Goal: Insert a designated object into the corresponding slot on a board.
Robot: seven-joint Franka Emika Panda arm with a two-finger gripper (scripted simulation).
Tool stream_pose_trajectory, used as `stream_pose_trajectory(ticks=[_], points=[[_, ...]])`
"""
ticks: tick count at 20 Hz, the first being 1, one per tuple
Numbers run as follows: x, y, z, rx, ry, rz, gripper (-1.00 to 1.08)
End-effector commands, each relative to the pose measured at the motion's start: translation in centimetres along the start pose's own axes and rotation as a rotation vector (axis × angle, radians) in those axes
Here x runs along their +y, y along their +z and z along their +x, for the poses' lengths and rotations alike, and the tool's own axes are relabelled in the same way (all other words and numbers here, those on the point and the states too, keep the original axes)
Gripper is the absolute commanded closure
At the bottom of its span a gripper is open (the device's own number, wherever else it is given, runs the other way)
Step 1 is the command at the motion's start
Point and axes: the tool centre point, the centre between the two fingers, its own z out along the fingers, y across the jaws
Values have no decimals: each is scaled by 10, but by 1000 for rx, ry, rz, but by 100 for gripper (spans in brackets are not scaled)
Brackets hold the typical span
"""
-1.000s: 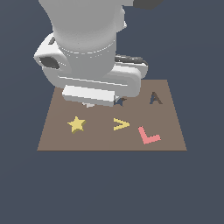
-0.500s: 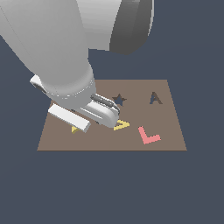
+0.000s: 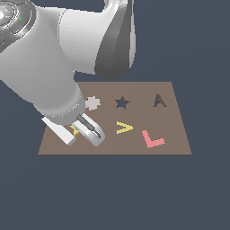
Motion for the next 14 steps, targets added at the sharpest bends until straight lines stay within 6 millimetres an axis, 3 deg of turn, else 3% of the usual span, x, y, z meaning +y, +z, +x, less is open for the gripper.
stream_pose_trajectory(ticks=[1,8,14], points=[[2,4,4,0,30,1,-92],[4,8,5,0,39,1,-92],[4,25,5,0,44,2,-92]])
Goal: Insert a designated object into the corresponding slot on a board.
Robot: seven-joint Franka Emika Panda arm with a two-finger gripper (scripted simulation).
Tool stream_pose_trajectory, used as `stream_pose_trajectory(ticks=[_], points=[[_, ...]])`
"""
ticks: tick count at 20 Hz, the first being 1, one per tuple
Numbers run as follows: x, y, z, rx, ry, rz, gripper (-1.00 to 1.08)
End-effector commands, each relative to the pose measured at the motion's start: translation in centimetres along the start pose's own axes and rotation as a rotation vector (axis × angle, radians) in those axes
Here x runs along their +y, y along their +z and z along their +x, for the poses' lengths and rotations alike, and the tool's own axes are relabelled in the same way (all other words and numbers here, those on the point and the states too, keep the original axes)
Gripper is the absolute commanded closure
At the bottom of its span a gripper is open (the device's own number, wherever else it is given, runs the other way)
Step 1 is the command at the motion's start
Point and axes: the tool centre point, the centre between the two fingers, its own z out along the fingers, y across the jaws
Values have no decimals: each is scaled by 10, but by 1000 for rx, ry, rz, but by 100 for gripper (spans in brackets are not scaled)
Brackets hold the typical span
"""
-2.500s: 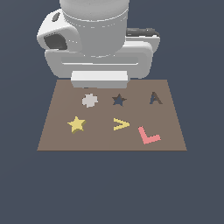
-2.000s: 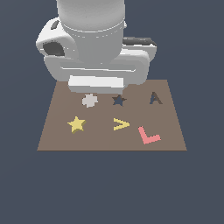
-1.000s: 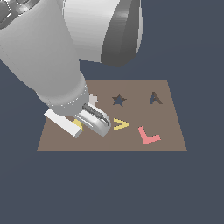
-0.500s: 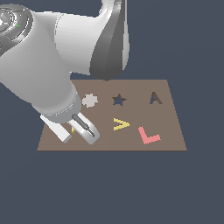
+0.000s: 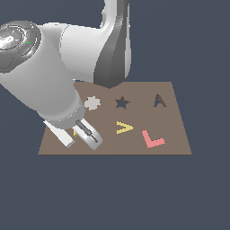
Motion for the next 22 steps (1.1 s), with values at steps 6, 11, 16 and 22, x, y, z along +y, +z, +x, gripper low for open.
stream_pose_trajectory(ticks=[6,11,16,22], points=[[0,6,0,0,1,0,108],[0,6,0,0,1,0,108],[0,1,0,0,1,0,108],[0,3,-2,0,6,0,108]])
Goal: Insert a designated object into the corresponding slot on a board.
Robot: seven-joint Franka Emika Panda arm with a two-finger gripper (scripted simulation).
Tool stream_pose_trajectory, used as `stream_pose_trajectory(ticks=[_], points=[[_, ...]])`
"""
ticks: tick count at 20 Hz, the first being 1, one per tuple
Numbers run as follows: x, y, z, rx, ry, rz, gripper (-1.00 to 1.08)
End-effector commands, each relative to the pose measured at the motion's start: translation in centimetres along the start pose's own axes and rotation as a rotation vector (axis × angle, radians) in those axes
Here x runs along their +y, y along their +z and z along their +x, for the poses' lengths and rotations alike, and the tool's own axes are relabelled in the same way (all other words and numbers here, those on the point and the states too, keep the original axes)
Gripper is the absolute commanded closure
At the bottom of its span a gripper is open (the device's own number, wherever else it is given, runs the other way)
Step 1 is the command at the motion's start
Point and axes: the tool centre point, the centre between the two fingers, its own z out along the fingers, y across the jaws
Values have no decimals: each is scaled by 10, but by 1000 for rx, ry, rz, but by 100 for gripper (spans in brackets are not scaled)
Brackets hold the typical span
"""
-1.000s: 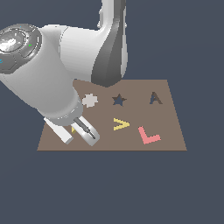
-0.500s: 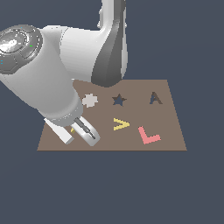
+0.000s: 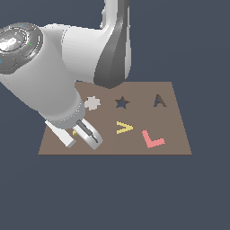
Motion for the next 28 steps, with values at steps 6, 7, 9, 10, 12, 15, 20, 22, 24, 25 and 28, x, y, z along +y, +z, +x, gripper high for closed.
stream_pose_trajectory(ticks=[6,7,9,10,12,15,20,22,24,25,28], points=[[0,-1,-14,0,28,0,108],[0,-1,-18,0,34,0,108],[-1,-1,-26,0,50,0,108],[-1,-1,-31,0,59,0,108],[-2,-2,-42,0,81,0,108],[-3,-3,-62,0,119,0,108],[-10,-4,-100,0,194,0,108],[-13,-5,-114,0,223,1,108],[-17,-5,-127,0,249,1,108],[-19,-5,-134,0,262,1,108],[-25,-6,-150,0,296,1,108]])
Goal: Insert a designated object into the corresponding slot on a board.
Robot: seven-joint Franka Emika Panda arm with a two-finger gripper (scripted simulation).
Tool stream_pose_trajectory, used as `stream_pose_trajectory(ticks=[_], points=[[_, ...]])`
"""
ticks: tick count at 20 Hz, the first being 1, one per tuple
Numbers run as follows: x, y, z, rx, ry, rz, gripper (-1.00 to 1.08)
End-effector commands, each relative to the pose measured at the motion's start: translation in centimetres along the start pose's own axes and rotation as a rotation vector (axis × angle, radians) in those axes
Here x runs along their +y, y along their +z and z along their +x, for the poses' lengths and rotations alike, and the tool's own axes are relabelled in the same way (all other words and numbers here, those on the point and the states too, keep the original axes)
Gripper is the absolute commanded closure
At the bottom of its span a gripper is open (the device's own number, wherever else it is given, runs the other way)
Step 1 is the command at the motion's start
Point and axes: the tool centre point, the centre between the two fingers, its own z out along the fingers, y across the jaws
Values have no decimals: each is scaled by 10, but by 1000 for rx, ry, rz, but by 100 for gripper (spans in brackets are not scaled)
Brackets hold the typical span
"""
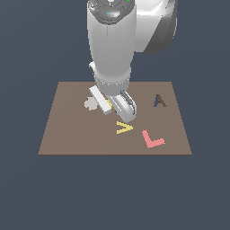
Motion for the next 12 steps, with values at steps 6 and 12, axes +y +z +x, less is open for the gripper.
stream_pose_trajectory(ticks=[6,12], points=[[-3,-1,-31,0,62,1,108],[-5,-2,-39,0,76,1,108]])
